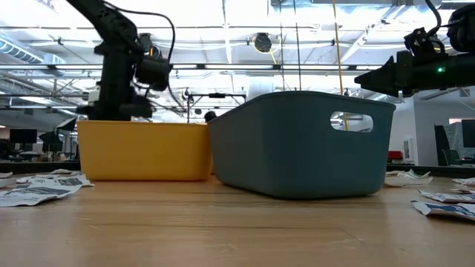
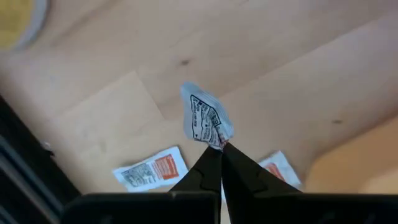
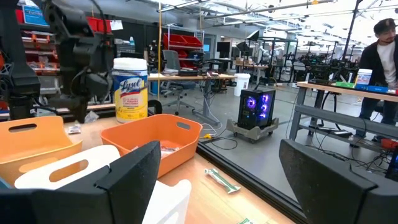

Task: Pick & Place First Aid Supplies
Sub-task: Put the orange ointment pack into the orange bin

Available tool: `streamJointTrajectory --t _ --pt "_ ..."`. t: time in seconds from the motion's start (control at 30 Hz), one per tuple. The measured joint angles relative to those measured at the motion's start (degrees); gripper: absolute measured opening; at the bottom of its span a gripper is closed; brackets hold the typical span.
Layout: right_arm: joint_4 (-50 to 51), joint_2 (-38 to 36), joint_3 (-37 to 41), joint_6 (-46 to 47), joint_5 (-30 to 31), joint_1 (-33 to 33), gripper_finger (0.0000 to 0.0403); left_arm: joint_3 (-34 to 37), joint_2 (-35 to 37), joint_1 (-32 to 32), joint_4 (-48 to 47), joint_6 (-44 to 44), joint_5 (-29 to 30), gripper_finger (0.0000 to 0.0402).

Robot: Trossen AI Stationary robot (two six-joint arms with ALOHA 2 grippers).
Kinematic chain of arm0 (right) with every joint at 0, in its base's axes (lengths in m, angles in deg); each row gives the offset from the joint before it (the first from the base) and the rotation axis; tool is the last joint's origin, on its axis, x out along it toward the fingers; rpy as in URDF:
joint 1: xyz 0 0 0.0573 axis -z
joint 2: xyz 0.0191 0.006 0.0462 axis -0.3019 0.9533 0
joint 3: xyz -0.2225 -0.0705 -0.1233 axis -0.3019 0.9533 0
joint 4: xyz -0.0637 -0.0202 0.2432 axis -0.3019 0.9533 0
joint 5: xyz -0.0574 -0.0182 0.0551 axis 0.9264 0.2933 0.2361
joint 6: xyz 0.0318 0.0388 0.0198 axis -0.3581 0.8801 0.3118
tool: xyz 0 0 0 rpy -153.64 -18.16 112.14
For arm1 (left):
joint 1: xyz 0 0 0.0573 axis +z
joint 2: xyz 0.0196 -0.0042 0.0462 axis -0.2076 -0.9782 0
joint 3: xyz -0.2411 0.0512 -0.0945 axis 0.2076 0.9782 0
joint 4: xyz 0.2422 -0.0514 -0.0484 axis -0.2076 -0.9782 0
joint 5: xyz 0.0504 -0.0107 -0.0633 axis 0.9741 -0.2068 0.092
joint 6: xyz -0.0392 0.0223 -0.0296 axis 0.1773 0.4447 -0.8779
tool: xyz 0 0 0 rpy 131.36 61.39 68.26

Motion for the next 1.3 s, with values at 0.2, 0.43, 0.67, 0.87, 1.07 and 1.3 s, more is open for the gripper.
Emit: streamJointTrajectory --t 0.2,0.43,0.67,0.87,1.07,1.3 --pt "0.0 0.0 0.0 0.0 0.0 0.0 0.0322 -5.8 0.0 0.0 -4.1 5.3 0.1 0.0002" --pt "0.0 0.0 0.0 0.0 0.0 0.0 0.0322 -14.8 -6.1 0.0 -10.9 9.9 0.2 0.0001" --pt "0.0 0.0 0.0 0.0 0.0 0.0 0.0322 -31.6 -18.0 0.0 -16.2 16.5 -1.7 0.0001" --pt "0.0 0.0 0.0 0.0 0.0 0.0 0.0322 -46.8 -28.0 -0.8 -20.8 22.2 -3.0 0.0" --pt "0.0 0.0 0.0 0.0 0.0 0.0 0.0322 -57.5 -35.2 -1.3 -24.0 24.9 -3.0 0.0" --pt "0.0 0.0 0.0 0.0 0.0 0.0 0.0322 -62.9 -40.8 -2.5 -23.3 26.3 -2.8 0.0"
